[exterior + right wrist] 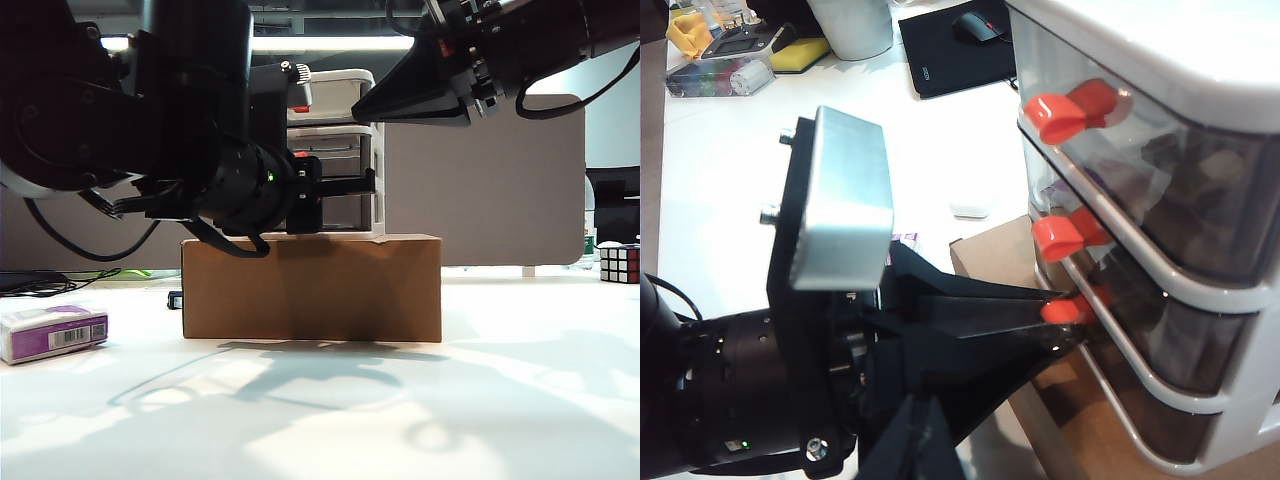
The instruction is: Open the third layer of the drawer on the table, pick up a pack of napkins on the table and put it in, and finally close the drawer.
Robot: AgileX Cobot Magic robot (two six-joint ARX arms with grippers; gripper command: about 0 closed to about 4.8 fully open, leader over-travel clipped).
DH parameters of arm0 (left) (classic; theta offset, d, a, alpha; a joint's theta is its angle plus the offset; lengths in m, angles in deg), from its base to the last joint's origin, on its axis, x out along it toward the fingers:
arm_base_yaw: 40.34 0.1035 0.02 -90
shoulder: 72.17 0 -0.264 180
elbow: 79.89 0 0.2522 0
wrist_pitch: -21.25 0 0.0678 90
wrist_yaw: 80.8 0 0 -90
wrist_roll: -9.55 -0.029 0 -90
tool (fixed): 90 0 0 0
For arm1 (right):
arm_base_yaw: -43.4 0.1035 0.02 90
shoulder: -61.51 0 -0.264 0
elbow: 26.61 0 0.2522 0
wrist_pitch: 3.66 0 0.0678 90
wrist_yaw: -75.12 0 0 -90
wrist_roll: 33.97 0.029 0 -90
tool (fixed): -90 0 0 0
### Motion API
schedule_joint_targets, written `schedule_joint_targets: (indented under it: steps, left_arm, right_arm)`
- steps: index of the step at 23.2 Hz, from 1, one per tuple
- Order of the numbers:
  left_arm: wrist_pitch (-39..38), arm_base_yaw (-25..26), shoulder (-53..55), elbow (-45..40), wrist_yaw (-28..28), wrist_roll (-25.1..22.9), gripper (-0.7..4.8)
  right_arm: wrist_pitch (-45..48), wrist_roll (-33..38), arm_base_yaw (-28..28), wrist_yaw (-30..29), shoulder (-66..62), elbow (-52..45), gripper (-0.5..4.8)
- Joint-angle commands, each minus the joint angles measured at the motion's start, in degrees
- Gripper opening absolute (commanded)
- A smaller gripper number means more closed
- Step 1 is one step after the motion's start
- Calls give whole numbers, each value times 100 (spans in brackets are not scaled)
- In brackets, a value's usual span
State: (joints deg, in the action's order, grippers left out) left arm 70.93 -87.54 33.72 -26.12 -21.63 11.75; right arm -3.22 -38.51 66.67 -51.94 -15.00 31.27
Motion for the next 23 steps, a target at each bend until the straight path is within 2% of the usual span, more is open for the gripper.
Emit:
schedule_joint_targets:
  steps: [1, 4, 6, 12, 16, 23]
  left_arm:
    - [61, 20, -11, 13, 17, 20, 51]
    - [50, 20, -11, 13, 17, 17, 42]
    - [15, 20, -11, 13, 15, 20, -6]
    - [-205, 13, -13, 13, 4, 407, -6]
    - [-210, -9, -13, 13, 2, 411, -6]
    - [-210, -122, -13, 13, -68, 424, -6]
  right_arm:
    - [59, -24, -2, 2, 17, 31, -6]
    - [61, -24, -2, 4, 17, 31, -6]
    - [70, -31, -2, 4, 17, 31, -6]
    - [673, -79, -2, 153, -142, 39, -6]
    - [1161, 26, -2, 157, -452, 55, -6]
    - [1176, 26, -2, 155, -1113, 680, -6]
